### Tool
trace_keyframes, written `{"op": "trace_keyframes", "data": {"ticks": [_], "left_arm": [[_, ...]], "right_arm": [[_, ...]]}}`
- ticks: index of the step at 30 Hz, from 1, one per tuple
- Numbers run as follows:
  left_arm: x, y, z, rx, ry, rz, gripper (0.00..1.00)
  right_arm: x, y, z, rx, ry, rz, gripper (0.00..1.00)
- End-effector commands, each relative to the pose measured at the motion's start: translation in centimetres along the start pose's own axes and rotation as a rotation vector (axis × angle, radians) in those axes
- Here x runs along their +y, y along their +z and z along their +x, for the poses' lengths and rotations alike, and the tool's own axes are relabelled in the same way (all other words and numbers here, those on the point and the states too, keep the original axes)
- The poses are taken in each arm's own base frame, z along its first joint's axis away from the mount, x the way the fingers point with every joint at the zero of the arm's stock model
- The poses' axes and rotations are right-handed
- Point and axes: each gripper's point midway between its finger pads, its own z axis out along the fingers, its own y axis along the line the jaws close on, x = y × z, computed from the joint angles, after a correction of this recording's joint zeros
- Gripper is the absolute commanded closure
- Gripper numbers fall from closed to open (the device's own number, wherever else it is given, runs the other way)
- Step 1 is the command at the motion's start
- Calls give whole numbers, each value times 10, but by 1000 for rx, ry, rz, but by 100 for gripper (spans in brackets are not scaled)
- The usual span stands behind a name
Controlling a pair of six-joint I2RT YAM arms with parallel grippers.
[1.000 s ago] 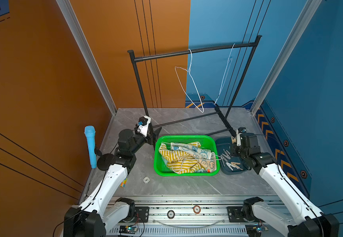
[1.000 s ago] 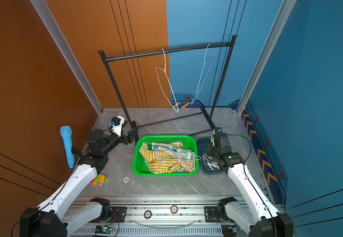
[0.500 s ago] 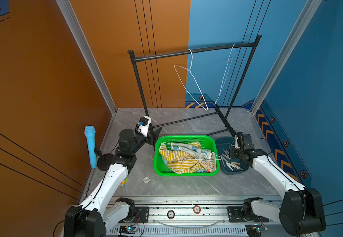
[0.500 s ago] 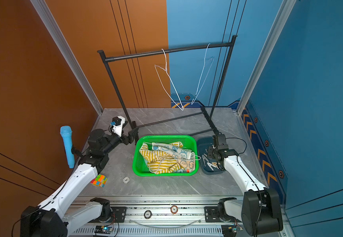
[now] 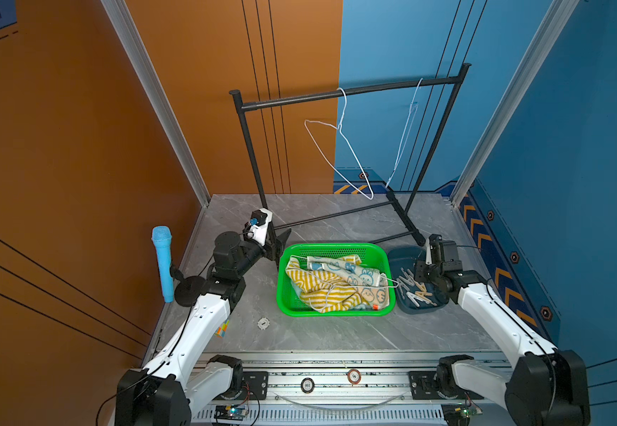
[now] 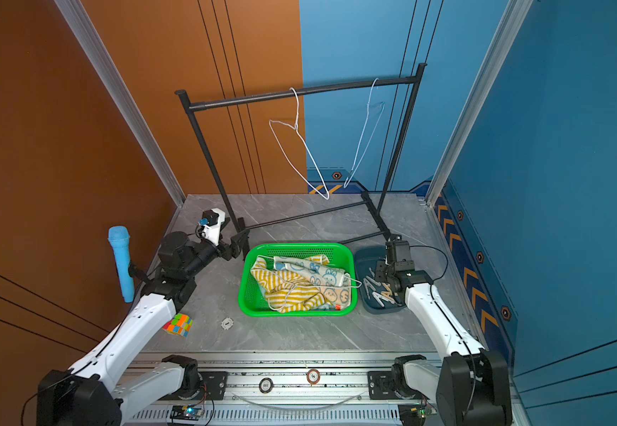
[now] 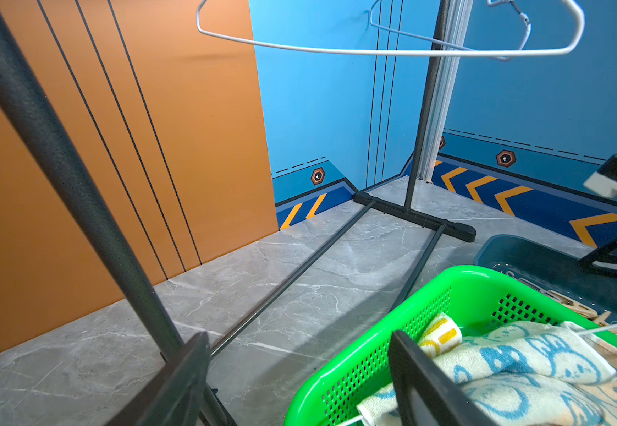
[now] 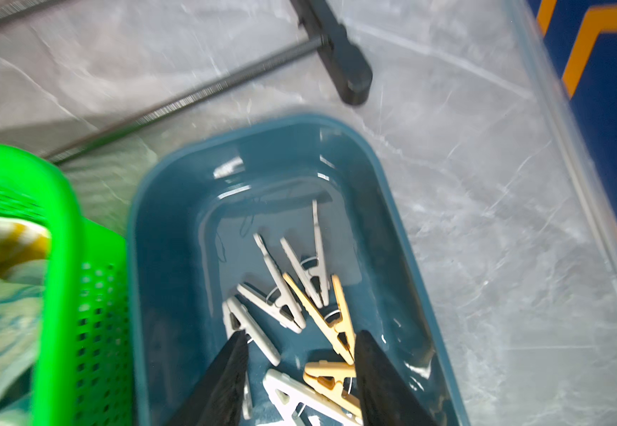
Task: Remove the clothespins securing towels to the hanger
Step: Place the clothespin in the storage box, then pick up the hanger from the basket.
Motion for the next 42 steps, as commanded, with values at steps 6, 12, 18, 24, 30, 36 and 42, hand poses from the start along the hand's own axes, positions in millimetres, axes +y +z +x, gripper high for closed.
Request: {"op": "trace_keyframes", "data": {"ticks": [6,12,18,24,30,36,42], "left_arm": [[0,2,9,23,-8,1,22],[-1,2,9,22,-11,6,22],[-1,2,8,21,-11,7,22],[-2,3,9,24,-10,9,22],[-2,3,9,24,-10,10,22],[-3,3,8,22,-9,15,21],[-4,2,8,20,-9,20,21]], "right_arm": [[46,-54,-36,-213,-297,-85,47],[105,-97,-41,-388,-584,-214,39],[147,-129,-25,-480,-891,-293,26],[188,-141,5,-499,-1140,-366,4],[217,-127,35,-432,-1402,-352,0],[234,-106,53,-356,-1583,-308,0],[249,-90,55,-357,-1635,-284,4]]}}
